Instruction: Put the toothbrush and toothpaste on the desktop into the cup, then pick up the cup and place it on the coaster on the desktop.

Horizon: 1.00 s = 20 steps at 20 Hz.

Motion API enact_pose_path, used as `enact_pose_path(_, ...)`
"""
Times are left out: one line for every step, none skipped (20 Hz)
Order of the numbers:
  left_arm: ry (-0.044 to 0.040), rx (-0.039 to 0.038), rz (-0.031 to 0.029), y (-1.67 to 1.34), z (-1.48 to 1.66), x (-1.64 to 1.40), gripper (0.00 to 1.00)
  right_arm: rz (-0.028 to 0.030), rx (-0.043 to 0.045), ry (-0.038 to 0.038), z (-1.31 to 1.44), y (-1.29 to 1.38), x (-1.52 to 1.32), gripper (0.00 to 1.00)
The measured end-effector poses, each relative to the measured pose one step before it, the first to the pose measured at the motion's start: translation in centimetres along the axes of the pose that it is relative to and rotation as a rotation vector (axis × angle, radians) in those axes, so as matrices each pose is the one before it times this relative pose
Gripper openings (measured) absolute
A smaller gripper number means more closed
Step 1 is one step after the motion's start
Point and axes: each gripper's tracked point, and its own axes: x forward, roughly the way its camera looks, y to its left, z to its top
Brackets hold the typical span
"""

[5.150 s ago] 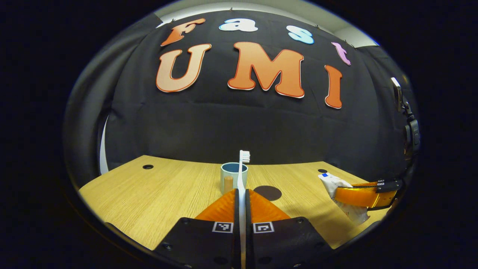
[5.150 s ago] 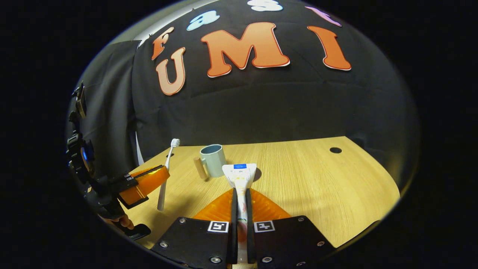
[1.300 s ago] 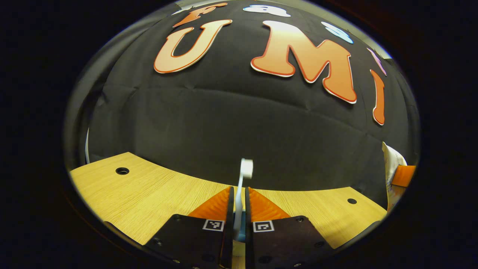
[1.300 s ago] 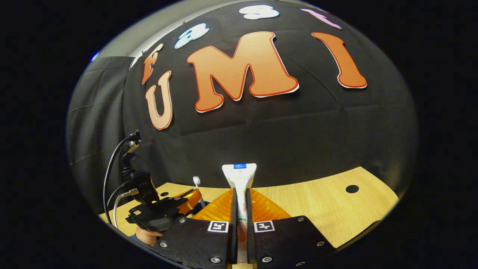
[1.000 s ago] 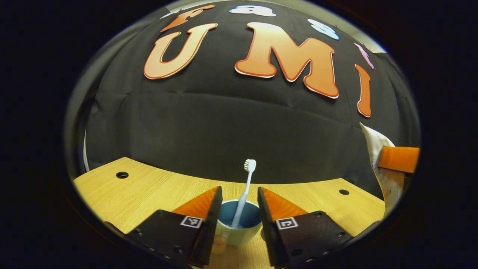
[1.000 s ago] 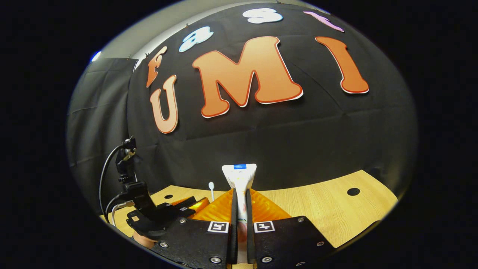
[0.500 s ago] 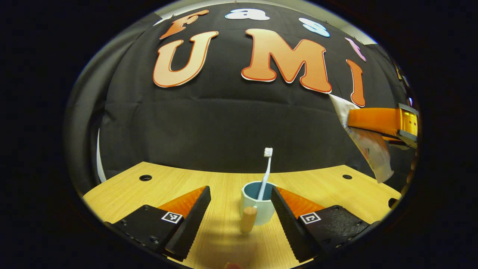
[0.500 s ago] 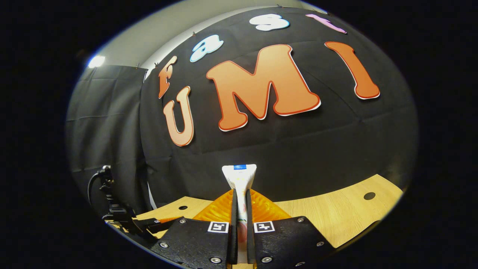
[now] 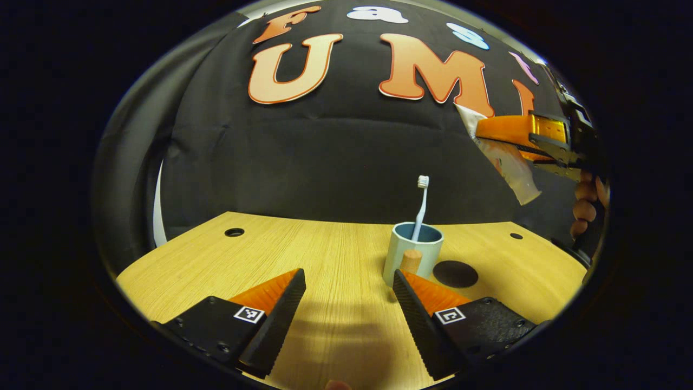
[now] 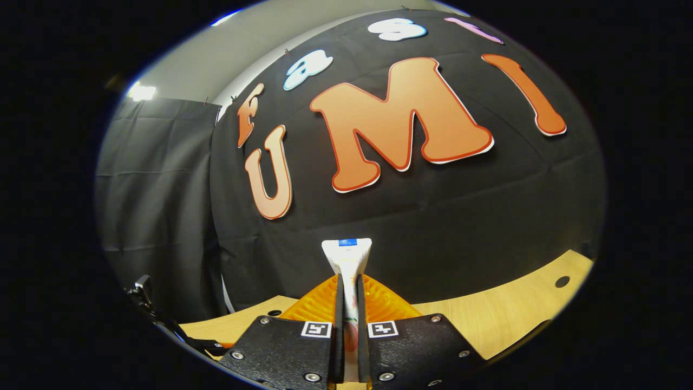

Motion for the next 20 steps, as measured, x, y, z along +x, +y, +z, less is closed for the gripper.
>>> enact_pose_path(0.00101,0.00193,0.00809,0.456,-0.398,0.066,0.98,0.00482,-0.0074,-0.00176,-0.199,0.262,0.594,0.1)
enact_pose_path(0.00339,0.00299,0.00454,0.102,-0.042,-0.051,0.98,0.003,-0.01328,-0.00357,-0.207,0.228,0.545,0.1)
enact_pose_path(0.00019,0.00608,0.00344,0.056,-0.122,-0.108,0.98,0.00699,-0.01385,-0.00611,-0.2,0.351,0.506,0.1)
enact_pose_path(-0.00391,-0.00015,-0.00205,-0.033,0.087,-0.025,0.98,0.00915,-0.01116,-0.00618,-0.181,0.529,0.444,0.1)
enact_pose_path(-0.00288,-0.00452,-0.0073,-0.185,0.059,-0.122,0.98,0.00549,-0.00793,-0.00531,-0.279,0.337,0.42,0.1)
enact_pose_path(0.00153,-0.0073,-0.00464,-0.163,-0.036,-0.033,0.98,-0.0027,-0.00682,-0.01079,-0.138,0.205,0.451,0.1)
enact_pose_path(0.00631,-0.00397,-0.00633,-0.163,-0.352,-0.096,0.98,0.00127,-0.00703,-0.01361,-0.174,0.276,0.437,0.1)
enact_pose_path(0.00545,-0.00193,-0.00149,-0.032,-0.174,0.007,0.98,0.00506,0.00146,-0.01531,-0.128,0.227,0.461,0.1)
enact_pose_path(0.00343,0.00003,0.00143,0.075,-0.071,-0.04,0.98,0.00903,0.00904,-0.01205,-0.127,0.326,0.493,0.1)
enact_pose_path(-0.00231,-0.00053,0.0028,0.031,0.045,-0.051,0.98,0.01269,0.0106,-0.01221,-0.111,0.391,0.491,0.1)
enact_pose_path(-0.00159,-0.00239,0.00026,0.079,-0.011,0.065,0.98,0.01148,0.00727,-0.01034,-0.082,0.245,0.414,0.1)
enact_pose_path(0.00094,-0.00584,-0.00296,-0.044,-0.13,0.047,0.98,0.01107,0.00226,-0.00577,-0.2,0.257,0.383,0.1)
enact_pose_path(0.00263,-0.00733,-0.00304,-0.129,-0.175,0.099,0.98,0.00716,0.00014,-0.00249,-0.373,0.107,0.397,0.1)
enact_pose_path(0.00819,-0.00152,0.00091,-0.09,-0.176,0.192,0.98,0.00915,-0.00069,0.00078,-0.502,0.168,0.275,0.1)
enact_pose_path(0.01002,0.0046,0.00284,0.103,-0.437,-0.053,0.98,0.00372,-0.0012,0.00036,-0.538,-0.045,0.289,0.1)
enact_pose_path(0.00351,0.00372,0.00534,0.087,0.037,0.096,0.98,0.00527,-0.00176,0.00586,-0.627,0.044,0.304,0.1)
enact_pose_path(-0.0033,0.00015,0.00304,0.121,0.042,-0.035,0.94,-0.00137,-0.00152,0.00867,-0.587,-0.166,0.259,0.1)
enact_pose_path(-0.00783,-0.00164,0.00229,0.064,0.254,0.001,0.98,-0.00229,-0.00489,0.01152,-0.78,-0.139,0.166,0.1)
enact_pose_path(-0.00202,-0.00086,0.0023,0.145,-0.111,-0.097,0.98,-0.01375,-0.01702,0.0124,-0.743,-0.462,0.109,0.1)
enact_pose_path(0.00141,-0.00512,-0.00062,-0.103,0.022,0.158,0.98,-0.0079,-0.01575,0.00973,-0.67,-0.276,0.084,0.1)
